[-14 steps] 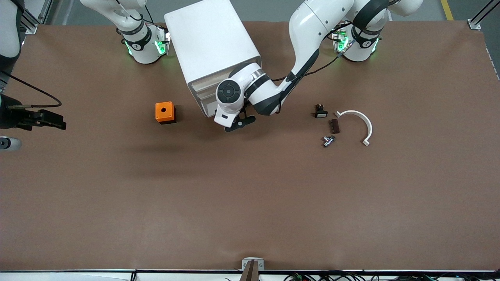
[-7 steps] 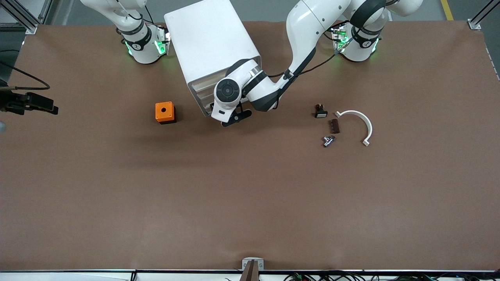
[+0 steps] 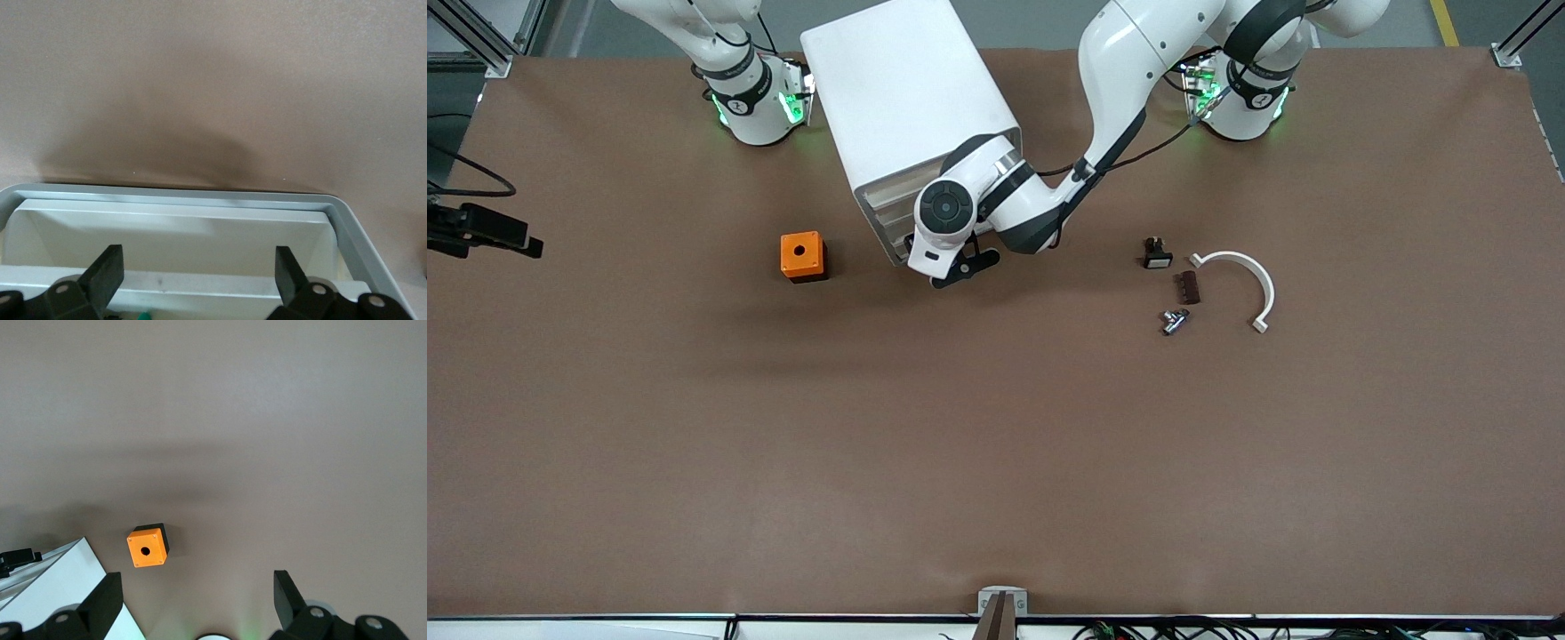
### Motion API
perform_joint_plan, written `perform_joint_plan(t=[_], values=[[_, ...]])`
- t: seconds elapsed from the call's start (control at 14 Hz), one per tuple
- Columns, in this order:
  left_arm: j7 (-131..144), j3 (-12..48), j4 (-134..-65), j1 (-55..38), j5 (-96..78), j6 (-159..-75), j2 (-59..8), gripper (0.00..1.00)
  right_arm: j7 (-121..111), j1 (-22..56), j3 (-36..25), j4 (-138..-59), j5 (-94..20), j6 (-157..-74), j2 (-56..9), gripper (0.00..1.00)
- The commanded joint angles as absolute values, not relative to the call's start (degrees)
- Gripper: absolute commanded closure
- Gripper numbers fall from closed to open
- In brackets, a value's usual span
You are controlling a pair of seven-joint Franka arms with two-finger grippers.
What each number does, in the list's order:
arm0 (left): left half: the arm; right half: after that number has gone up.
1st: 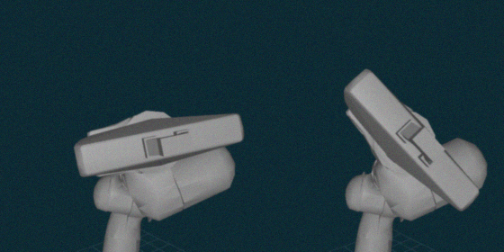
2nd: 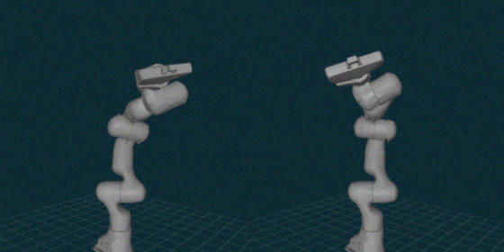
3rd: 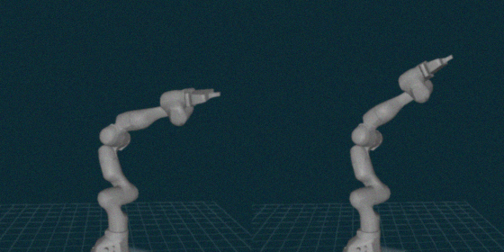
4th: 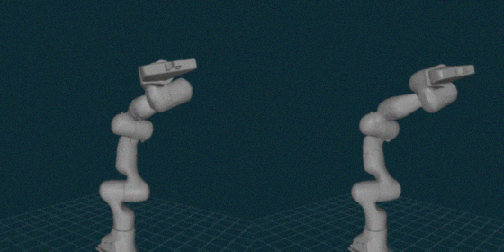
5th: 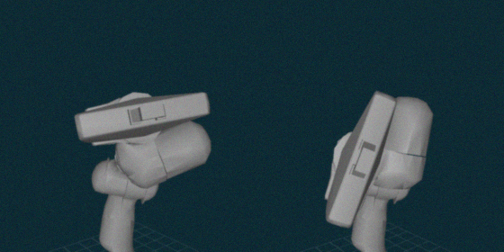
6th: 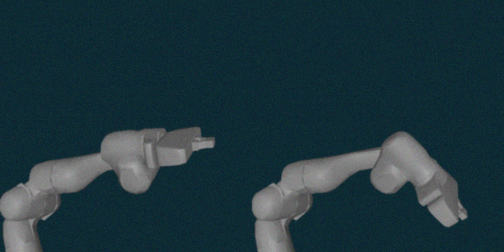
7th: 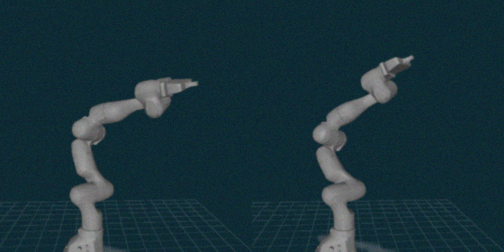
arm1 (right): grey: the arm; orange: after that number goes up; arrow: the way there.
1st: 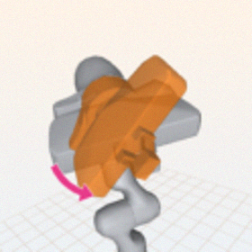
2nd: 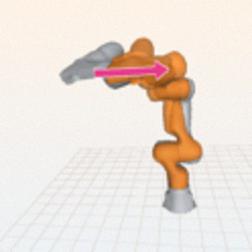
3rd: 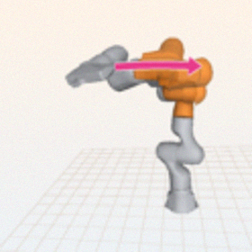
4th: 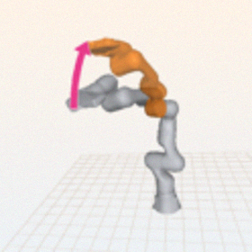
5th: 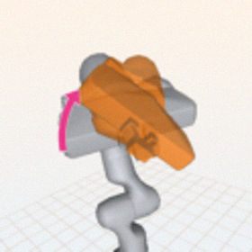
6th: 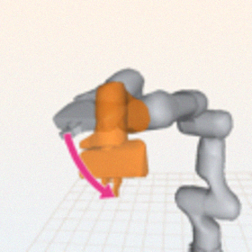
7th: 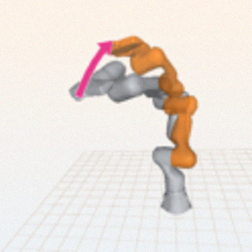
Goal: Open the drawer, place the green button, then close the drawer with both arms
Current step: 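Push the drawer shut with the left gripper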
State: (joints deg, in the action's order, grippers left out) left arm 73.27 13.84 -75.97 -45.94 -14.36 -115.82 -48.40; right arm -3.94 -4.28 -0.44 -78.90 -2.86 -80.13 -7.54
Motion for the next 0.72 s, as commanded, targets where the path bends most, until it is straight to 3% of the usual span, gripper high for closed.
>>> perform_joint_plan(t=[0.0, 0.65], values=[[73.74, 13.71, -76.55, -46.23, -15.64, -116.46, -47.64, 0.0, -3.6, -1.85, -0.35, -84.27, -1.23, -83.75, -2.82, 0.0], [73.74, 13.71, -76.38, -45.97, -17.58, -116.46, -47.37, 0.0, -3.43, -0.79, -0.79, -87.45, -0.53, -85.43, -0.79, 0.0]])
